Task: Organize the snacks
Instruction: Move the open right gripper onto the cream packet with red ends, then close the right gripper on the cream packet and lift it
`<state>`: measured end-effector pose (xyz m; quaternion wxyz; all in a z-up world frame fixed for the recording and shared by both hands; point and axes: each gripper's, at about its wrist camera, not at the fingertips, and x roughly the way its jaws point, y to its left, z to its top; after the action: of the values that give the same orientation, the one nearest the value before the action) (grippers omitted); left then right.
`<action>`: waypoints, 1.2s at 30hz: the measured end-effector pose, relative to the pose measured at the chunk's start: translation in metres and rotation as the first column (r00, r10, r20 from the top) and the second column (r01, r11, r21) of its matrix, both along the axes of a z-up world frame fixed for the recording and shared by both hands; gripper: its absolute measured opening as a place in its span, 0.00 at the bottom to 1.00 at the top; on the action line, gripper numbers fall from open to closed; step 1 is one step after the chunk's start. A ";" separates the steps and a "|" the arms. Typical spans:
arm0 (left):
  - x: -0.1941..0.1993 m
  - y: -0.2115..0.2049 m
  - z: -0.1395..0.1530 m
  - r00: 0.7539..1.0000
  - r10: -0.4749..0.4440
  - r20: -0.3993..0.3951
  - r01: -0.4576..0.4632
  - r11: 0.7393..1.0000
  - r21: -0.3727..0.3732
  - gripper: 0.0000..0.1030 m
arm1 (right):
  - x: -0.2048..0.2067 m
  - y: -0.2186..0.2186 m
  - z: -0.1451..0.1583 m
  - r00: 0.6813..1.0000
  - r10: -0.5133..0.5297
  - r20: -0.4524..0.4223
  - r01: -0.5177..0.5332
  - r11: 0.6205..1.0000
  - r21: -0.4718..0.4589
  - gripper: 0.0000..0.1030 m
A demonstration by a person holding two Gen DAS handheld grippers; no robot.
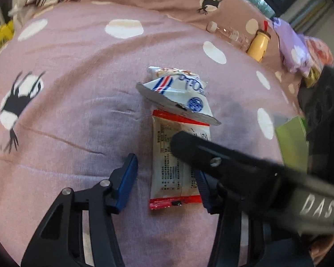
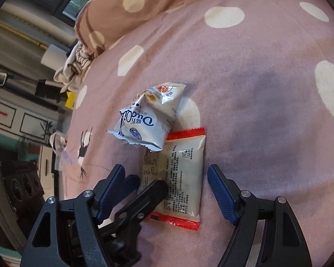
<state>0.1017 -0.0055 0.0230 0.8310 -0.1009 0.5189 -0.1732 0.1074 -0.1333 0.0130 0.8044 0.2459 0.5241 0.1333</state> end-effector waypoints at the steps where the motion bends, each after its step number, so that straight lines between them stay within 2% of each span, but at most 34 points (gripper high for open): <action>1: -0.001 -0.001 -0.001 1.000 -0.016 -0.006 0.015 1.000 -0.016 0.34 | -0.001 0.001 0.000 1.000 0.006 0.010 -0.006 1.000 -0.007 0.76; 2: -0.001 -0.002 -0.002 0.999 -0.030 -0.022 0.029 0.999 -0.044 0.33 | -0.001 0.002 0.000 1.000 0.008 0.017 -0.008 1.000 -0.010 0.76; 3: -0.002 -0.002 -0.003 0.999 -0.024 -0.021 0.023 0.999 -0.040 0.33 | -0.003 0.002 0.000 1.000 0.006 0.024 -0.006 1.000 -0.004 0.75; 7: -0.009 -0.005 0.002 1.000 -0.029 0.009 0.029 1.000 0.005 0.33 | -0.006 0.000 0.002 1.000 -0.002 0.030 0.002 1.000 -0.024 0.67; 12: -0.018 -0.014 0.018 0.997 -0.043 0.065 0.040 0.999 0.037 0.33 | -0.013 -0.008 0.006 0.999 -0.029 0.015 0.028 0.999 0.036 0.66; 15: -0.026 -0.021 0.031 0.992 -0.066 0.110 0.064 0.998 0.023 0.33 | -0.023 -0.016 0.018 0.997 -0.056 0.046 0.053 0.997 0.055 0.66; 19: -0.038 -0.030 0.046 0.983 -0.104 0.149 0.108 0.994 -0.016 0.33 | -0.043 -0.023 0.041 0.988 -0.101 0.118 0.100 0.995 0.010 0.66; 25: -0.059 -0.046 0.067 0.968 -0.163 0.189 0.176 0.983 -0.053 0.33 | -0.072 -0.035 0.067 0.976 -0.150 0.158 0.157 0.987 -0.036 0.66; 34: -0.081 -0.065 0.100 0.940 -0.188 0.284 0.212 0.976 -0.054 0.33 | -0.097 -0.046 0.103 0.961 -0.146 0.234 0.175 0.979 -0.108 0.66; 36: -0.079 -0.070 0.113 0.936 -0.178 0.305 0.202 0.978 -0.049 0.33 | -0.095 -0.053 0.113 0.955 -0.159 0.252 0.187 0.978 -0.091 0.66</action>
<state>0.0228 -0.0756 0.1356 0.8747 -0.0558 0.3873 -0.2862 0.0127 -0.1862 0.1260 0.8837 0.2265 0.4049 0.0615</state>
